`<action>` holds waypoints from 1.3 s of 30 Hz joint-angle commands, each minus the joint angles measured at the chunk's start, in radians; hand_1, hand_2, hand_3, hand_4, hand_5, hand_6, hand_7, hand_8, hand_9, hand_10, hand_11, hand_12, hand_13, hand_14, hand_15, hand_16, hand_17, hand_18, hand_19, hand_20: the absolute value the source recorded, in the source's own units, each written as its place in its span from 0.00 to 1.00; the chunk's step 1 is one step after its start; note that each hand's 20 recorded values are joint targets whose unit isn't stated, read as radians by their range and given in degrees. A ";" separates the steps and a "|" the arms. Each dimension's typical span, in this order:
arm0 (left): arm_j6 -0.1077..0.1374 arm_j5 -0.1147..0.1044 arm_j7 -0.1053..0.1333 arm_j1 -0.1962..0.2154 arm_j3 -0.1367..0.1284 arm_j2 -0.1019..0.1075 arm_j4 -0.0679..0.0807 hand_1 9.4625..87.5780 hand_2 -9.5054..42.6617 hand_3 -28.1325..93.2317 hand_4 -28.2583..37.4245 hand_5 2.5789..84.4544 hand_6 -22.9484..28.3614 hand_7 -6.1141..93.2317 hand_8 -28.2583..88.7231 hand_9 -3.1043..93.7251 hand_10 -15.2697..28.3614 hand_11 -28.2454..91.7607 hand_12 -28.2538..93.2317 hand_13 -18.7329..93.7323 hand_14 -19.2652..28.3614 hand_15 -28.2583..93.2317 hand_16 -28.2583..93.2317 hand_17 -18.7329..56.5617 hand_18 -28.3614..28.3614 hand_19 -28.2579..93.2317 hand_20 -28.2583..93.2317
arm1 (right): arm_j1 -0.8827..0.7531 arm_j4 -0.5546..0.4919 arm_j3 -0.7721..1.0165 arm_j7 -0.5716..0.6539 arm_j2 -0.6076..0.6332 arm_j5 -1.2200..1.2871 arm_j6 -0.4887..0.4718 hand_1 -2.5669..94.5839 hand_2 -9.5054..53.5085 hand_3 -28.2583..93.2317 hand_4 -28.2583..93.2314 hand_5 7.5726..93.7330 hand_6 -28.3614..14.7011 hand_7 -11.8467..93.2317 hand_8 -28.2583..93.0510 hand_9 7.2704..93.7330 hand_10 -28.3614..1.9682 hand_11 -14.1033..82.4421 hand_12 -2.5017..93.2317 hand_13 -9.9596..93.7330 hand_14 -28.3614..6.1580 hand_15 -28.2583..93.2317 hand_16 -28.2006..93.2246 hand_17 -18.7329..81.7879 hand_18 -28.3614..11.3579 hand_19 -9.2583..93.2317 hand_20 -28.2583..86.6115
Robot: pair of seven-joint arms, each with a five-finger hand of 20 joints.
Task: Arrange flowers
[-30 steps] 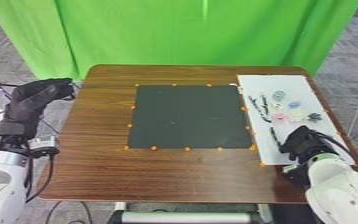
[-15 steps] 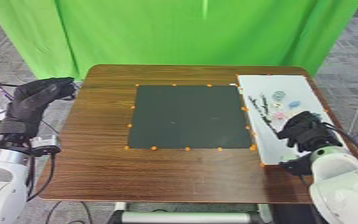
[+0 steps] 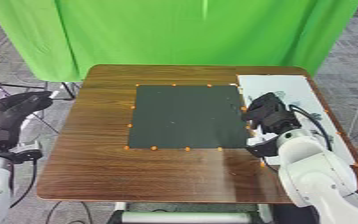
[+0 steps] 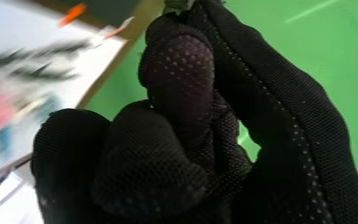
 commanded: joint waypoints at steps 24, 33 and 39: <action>0.025 -0.014 -0.005 0.048 0.032 0.018 -0.026 0.31 0.09 0.74 0.17 0.60 0.52 0.25 0.17 0.55 0.67 0.43 0.32 0.52 0.78 0.41 0.24 0.36 0.72 0.30 0.39 | 0.262 0.286 -0.433 -0.043 -0.308 -0.105 -0.042 0.64 0.00 0.70 0.26 0.78 0.54 0.46 0.47 1.00 0.63 0.60 0.33 1.00 0.85 0.80 0.38 0.96 0.54 1.00 0.57; 0.017 -0.015 -0.021 0.073 0.013 0.014 -0.052 0.31 0.09 0.73 0.18 0.59 0.53 0.25 0.17 0.55 0.67 0.43 0.33 0.51 0.77 0.41 0.24 0.36 0.72 0.30 0.39 | 0.280 0.343 -0.453 -0.011 -0.360 0.012 0.034 0.64 0.00 0.71 0.26 0.77 0.54 0.48 0.45 1.00 0.63 0.61 0.31 1.00 0.84 0.80 0.38 0.96 0.55 1.00 0.56; 0.011 -0.016 -0.027 0.081 0.010 0.014 -0.058 0.31 0.09 0.73 0.18 0.59 0.53 0.25 0.18 0.54 0.67 0.43 0.33 0.51 0.78 0.40 0.24 0.36 0.72 0.30 0.39 | 0.285 0.362 -0.447 0.020 -0.377 0.135 0.067 0.66 0.00 0.69 0.27 0.73 0.51 0.53 0.42 1.00 0.60 0.61 0.25 1.00 0.80 0.78 0.36 0.96 0.56 0.99 0.52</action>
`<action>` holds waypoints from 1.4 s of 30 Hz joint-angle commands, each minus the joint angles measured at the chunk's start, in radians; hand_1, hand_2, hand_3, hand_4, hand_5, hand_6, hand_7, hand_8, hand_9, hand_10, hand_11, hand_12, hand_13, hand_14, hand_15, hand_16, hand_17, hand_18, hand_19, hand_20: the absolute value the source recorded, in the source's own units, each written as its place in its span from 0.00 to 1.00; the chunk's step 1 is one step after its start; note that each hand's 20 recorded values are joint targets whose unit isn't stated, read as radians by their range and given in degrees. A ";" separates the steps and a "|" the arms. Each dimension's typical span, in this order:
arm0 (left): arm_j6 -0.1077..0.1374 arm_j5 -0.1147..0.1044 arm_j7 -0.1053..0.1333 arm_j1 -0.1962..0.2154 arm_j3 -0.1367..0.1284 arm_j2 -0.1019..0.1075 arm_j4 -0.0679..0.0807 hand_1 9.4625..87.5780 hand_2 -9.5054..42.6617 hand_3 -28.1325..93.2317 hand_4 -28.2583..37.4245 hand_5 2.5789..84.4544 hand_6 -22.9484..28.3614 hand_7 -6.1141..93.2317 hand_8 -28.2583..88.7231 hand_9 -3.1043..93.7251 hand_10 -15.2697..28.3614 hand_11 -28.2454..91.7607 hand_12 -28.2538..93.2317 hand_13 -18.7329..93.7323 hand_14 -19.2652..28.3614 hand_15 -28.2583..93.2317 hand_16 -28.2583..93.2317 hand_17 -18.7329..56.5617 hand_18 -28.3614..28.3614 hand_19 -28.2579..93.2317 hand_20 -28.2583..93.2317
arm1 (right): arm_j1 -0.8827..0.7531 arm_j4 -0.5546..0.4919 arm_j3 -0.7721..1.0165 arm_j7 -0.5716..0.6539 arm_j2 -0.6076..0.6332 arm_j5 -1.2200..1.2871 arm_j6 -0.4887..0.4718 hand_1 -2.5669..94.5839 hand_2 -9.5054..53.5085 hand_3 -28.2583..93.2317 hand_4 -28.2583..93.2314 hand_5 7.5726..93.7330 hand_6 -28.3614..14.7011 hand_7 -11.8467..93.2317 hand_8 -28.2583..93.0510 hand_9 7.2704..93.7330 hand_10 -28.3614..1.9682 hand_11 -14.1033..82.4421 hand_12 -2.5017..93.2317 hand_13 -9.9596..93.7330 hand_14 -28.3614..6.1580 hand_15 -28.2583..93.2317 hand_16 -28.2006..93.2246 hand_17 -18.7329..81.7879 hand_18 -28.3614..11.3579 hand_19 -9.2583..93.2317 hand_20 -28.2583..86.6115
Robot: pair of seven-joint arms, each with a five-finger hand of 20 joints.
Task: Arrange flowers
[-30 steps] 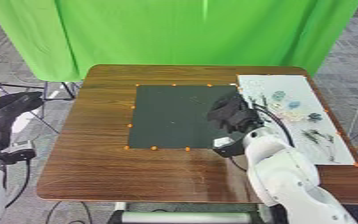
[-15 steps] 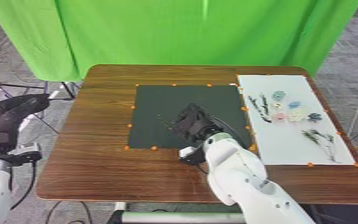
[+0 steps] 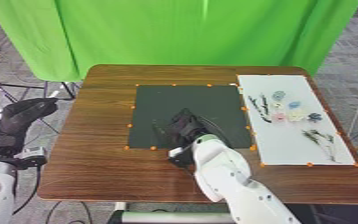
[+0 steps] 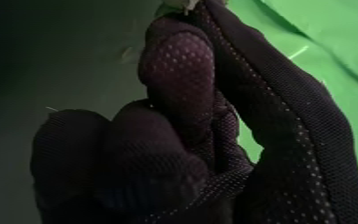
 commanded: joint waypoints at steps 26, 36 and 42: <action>-0.075 0.006 -0.041 -0.010 -0.007 0.006 0.003 0.31 0.09 0.73 0.19 0.58 0.53 0.24 0.18 0.53 0.67 0.42 0.33 0.51 0.78 0.40 0.24 0.35 0.72 0.29 0.39 | -0.050 -0.078 0.004 -0.051 0.045 -0.053 -0.023 0.32 0.21 0.76 0.20 0.69 0.55 0.54 0.18 0.95 0.43 0.43 0.29 1.00 0.73 0.71 0.42 0.92 0.53 1.00 0.53; -0.090 0.007 -0.043 -0.009 -0.011 -0.007 0.002 0.31 0.08 0.73 0.19 0.58 0.53 0.24 0.18 0.53 0.67 0.42 0.33 0.50 0.78 0.40 0.24 0.35 0.72 0.29 0.39 | -0.062 -0.093 -0.007 -0.061 0.074 0.013 -0.105 0.22 0.26 0.73 0.18 0.68 0.51 0.50 0.18 0.87 0.33 0.26 0.20 1.00 0.70 0.69 0.41 0.90 0.50 1.00 0.52; -0.095 0.008 -0.044 -0.023 -0.004 -0.008 0.004 0.31 0.08 0.73 0.19 0.58 0.53 0.24 0.18 0.53 0.67 0.42 0.33 0.50 0.78 0.40 0.24 0.35 0.72 0.29 0.39 | -0.065 -0.087 -0.010 -0.059 0.073 0.026 -0.138 0.20 0.27 0.73 0.17 0.67 0.50 0.51 0.19 0.82 0.29 0.25 0.17 1.00 0.70 0.69 0.41 0.90 0.49 1.00 0.52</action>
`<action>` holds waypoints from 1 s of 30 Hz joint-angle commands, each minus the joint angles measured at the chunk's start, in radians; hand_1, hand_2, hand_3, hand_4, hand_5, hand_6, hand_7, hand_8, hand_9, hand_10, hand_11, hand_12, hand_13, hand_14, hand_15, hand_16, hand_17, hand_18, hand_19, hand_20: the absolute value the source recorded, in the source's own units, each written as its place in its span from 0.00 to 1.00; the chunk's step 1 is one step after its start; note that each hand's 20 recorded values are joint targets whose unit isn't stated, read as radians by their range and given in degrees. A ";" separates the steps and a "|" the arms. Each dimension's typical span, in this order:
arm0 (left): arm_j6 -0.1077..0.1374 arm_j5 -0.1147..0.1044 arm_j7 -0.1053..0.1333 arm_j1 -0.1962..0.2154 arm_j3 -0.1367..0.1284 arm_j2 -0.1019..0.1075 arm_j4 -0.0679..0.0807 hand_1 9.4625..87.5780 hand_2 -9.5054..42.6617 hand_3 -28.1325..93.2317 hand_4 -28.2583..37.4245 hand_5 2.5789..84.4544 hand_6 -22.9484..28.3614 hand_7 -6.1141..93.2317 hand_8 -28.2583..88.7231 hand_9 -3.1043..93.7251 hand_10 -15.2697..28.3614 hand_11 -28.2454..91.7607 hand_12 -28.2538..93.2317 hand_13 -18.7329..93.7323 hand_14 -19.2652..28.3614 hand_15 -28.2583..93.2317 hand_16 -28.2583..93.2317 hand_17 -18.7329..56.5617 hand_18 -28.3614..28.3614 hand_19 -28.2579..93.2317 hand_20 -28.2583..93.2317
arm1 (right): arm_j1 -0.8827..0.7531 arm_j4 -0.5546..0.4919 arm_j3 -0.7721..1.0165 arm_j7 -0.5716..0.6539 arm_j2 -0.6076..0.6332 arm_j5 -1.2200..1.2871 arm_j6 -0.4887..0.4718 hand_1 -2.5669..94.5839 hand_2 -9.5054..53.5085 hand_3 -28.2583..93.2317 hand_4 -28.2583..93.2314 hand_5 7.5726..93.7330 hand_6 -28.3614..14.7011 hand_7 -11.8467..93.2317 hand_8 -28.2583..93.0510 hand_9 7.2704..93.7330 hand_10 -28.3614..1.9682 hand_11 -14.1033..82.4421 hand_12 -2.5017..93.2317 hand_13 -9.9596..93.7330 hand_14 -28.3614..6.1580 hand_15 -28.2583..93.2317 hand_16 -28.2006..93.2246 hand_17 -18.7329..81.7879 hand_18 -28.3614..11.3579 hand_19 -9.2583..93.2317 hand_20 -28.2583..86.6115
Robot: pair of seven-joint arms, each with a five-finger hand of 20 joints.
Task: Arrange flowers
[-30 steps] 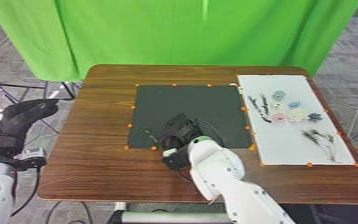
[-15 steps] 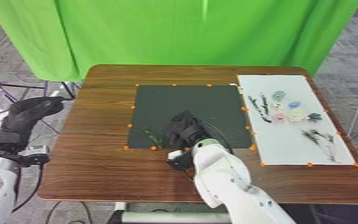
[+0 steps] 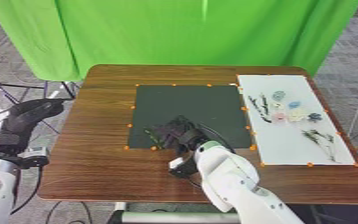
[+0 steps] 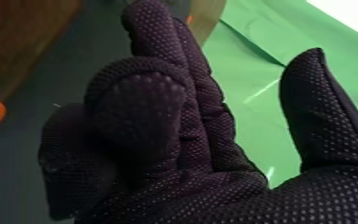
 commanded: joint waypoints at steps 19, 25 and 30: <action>-0.044 0.007 -0.021 -0.064 0.049 -0.012 0.024 0.31 0.08 0.73 0.19 0.58 0.53 0.24 0.18 0.53 0.67 0.42 0.33 0.50 0.78 0.40 0.24 0.34 0.72 0.29 0.39 | 0.006 0.075 -0.024 -0.081 -0.001 0.037 -0.058 0.16 0.29 0.73 0.16 0.68 0.47 0.71 0.14 0.75 0.26 0.24 0.14 1.00 0.67 0.67 0.42 0.87 0.43 1.00 0.55; -0.051 0.008 -0.020 -0.083 0.070 -0.006 0.030 0.31 0.08 0.73 0.19 0.58 0.53 0.24 0.18 0.53 0.67 0.42 0.33 0.50 0.78 0.40 0.24 0.34 0.73 0.30 0.39 | 0.017 0.095 -0.034 -0.112 -0.006 0.029 -0.062 0.16 0.29 0.73 0.16 0.67 0.47 0.72 0.14 0.74 0.29 0.24 0.14 1.00 0.67 0.67 0.43 0.87 0.41 1.00 0.56; -0.052 0.007 -0.021 -0.085 0.069 -0.007 0.030 0.31 0.08 0.73 0.19 0.58 0.53 0.24 0.18 0.53 0.67 0.42 0.33 0.50 0.78 0.40 0.24 0.34 0.73 0.30 0.39 | 0.029 0.109 -0.039 -0.121 -0.017 0.030 -0.068 0.17 0.28 0.73 0.16 0.66 0.48 0.73 0.13 0.73 0.32 0.24 0.15 1.00 0.67 0.66 0.43 0.86 0.41 1.00 0.56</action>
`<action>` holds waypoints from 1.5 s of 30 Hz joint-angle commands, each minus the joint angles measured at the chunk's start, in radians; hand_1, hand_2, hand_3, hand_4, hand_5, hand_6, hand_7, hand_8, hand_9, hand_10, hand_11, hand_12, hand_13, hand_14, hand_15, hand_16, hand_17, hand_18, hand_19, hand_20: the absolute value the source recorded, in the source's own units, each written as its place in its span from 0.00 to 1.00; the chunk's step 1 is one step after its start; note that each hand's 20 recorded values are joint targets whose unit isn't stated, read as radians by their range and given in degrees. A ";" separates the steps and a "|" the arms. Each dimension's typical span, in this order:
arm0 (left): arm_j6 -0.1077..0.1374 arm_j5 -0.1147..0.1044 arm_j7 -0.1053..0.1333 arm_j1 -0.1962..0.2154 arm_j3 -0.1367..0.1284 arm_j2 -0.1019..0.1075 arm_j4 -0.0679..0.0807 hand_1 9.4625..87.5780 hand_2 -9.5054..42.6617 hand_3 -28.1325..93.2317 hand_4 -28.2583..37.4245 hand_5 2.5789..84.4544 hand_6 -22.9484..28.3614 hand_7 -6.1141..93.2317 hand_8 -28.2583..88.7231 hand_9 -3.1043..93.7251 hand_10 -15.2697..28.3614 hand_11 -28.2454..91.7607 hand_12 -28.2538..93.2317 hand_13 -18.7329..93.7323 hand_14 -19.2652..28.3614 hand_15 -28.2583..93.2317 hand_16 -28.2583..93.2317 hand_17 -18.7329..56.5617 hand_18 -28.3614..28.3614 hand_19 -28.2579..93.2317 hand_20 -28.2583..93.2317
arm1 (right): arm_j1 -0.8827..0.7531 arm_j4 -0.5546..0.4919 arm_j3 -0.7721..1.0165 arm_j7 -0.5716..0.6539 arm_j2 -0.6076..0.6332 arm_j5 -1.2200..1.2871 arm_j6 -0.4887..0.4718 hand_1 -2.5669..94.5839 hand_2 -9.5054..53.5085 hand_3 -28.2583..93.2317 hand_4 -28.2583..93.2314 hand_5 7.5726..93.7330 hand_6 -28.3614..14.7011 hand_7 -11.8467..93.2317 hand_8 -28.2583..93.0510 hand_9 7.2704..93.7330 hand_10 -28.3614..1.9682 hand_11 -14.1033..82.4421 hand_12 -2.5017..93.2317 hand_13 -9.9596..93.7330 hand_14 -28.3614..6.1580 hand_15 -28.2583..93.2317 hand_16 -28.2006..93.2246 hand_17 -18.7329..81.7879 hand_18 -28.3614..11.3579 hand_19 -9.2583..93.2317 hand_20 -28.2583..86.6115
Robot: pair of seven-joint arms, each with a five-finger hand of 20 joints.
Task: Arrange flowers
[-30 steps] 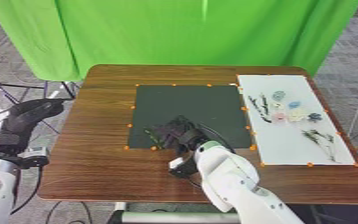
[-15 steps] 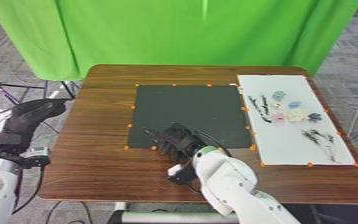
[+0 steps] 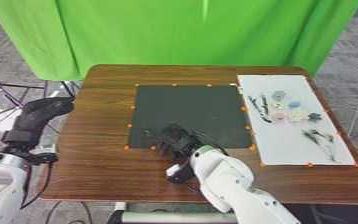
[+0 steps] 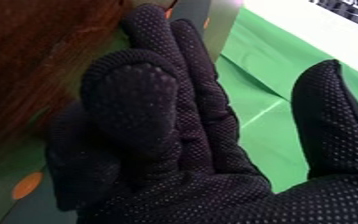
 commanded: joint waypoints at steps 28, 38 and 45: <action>-0.035 0.006 -0.025 0.015 -0.026 -0.012 -0.011 0.31 0.08 0.73 0.19 0.57 0.53 0.24 0.18 0.52 0.67 0.42 0.33 0.50 0.78 0.40 0.25 0.34 0.73 0.30 0.39 | -0.005 -0.057 0.027 -0.024 0.085 -0.080 0.030 0.17 0.27 0.73 0.16 0.69 0.50 0.65 0.13 0.78 0.33 0.25 0.17 1.00 0.68 0.68 0.44 0.86 0.38 1.00 0.62; -0.044 0.005 -0.028 0.008 -0.022 -0.014 -0.009 0.31 0.08 0.73 0.19 0.57 0.53 0.24 0.18 0.52 0.67 0.42 0.33 0.50 0.78 0.39 0.25 0.33 0.73 0.30 0.39 | 0.006 -0.048 -0.002 -0.019 0.055 -0.030 -0.021 0.18 0.27 0.73 0.16 0.70 0.50 0.64 0.14 0.78 0.31 0.25 0.17 1.00 0.67 0.68 0.44 0.86 0.38 1.00 0.62; -0.052 0.007 -0.029 -0.004 -0.015 -0.013 -0.003 0.31 0.08 0.73 0.19 0.57 0.53 0.23 0.18 0.52 0.67 0.42 0.33 0.49 0.78 0.39 0.25 0.33 0.73 0.30 0.39 | 0.016 -0.023 -0.018 -0.017 0.034 -0.040 -0.032 0.18 0.27 0.72 0.16 0.70 0.50 0.64 0.14 0.77 0.31 0.25 0.16 1.00 0.67 0.68 0.44 0.85 0.38 1.00 0.62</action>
